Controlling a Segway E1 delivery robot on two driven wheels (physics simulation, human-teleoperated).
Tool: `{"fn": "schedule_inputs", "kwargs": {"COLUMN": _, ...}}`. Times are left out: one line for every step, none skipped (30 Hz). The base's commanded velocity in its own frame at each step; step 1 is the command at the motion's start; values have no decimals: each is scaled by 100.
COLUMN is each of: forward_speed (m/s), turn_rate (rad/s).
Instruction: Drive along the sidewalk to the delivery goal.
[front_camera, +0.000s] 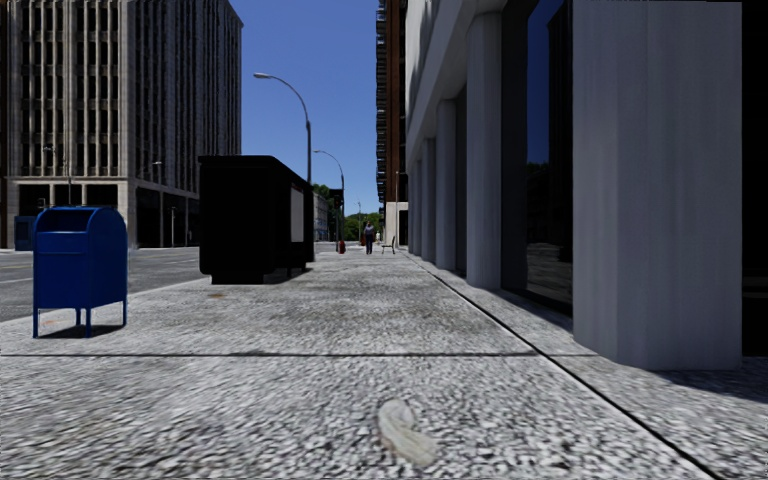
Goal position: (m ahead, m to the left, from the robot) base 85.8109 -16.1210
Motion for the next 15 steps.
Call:
{"fn": "schedule_inputs", "kwargs": {"forward_speed": 200, "turn_rate": 0}}
{"fn": "schedule_inputs", "kwargs": {"forward_speed": 200, "turn_rate": 0}}
{"fn": "schedule_inputs", "kwargs": {"forward_speed": 200, "turn_rate": 0}}
{"fn": "schedule_inputs", "kwargs": {"forward_speed": 200, "turn_rate": 0}}
{"fn": "schedule_inputs", "kwargs": {"forward_speed": 200, "turn_rate": 0}}
{"fn": "schedule_inputs", "kwargs": {"forward_speed": 200, "turn_rate": 0}}
{"fn": "schedule_inputs", "kwargs": {"forward_speed": 200, "turn_rate": 0}}
{"fn": "schedule_inputs", "kwargs": {"forward_speed": 200, "turn_rate": 0}}
{"fn": "schedule_inputs", "kwargs": {"forward_speed": 200, "turn_rate": 0}}
{"fn": "schedule_inputs", "kwargs": {"forward_speed": 200, "turn_rate": 0}}
{"fn": "schedule_inputs", "kwargs": {"forward_speed": 200, "turn_rate": 0}}
{"fn": "schedule_inputs", "kwargs": {"forward_speed": 200, "turn_rate": 0}}
{"fn": "schedule_inputs", "kwargs": {"forward_speed": 200, "turn_rate": 0}}
{"fn": "schedule_inputs", "kwargs": {"forward_speed": 200, "turn_rate": 0}}
{"fn": "schedule_inputs", "kwargs": {"forward_speed": 200, "turn_rate": 0}}
